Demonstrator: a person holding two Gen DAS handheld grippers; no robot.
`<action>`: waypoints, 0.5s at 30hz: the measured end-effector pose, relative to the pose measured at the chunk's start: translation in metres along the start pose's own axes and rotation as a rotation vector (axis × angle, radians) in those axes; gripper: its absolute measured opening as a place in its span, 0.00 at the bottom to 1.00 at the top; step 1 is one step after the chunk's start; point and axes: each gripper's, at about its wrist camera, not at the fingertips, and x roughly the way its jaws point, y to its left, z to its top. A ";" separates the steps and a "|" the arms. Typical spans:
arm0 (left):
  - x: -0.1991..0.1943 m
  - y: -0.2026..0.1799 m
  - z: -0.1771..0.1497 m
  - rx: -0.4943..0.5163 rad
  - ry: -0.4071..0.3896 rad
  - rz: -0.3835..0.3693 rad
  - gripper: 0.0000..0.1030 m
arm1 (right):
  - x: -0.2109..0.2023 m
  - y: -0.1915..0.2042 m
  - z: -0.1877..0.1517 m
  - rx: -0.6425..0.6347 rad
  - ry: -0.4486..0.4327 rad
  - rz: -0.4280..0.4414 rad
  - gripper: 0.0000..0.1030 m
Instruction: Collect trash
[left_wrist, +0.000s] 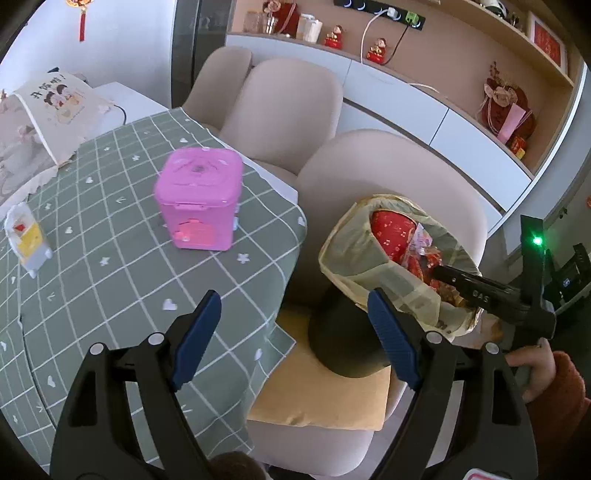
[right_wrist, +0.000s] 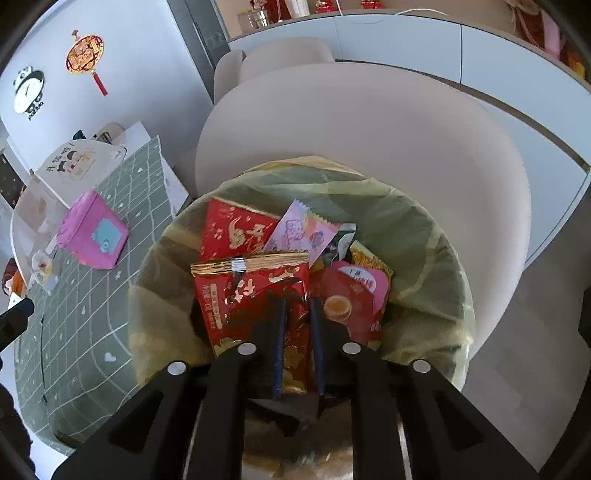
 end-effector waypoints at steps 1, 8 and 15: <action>-0.002 0.002 -0.001 -0.003 -0.005 -0.002 0.75 | -0.007 0.005 -0.003 -0.012 -0.021 -0.002 0.35; -0.030 0.026 -0.010 0.033 -0.043 -0.029 0.75 | -0.062 0.036 -0.019 -0.009 -0.148 -0.022 0.42; -0.068 0.061 -0.033 0.105 -0.103 0.052 0.75 | -0.109 0.097 -0.063 0.030 -0.210 -0.024 0.42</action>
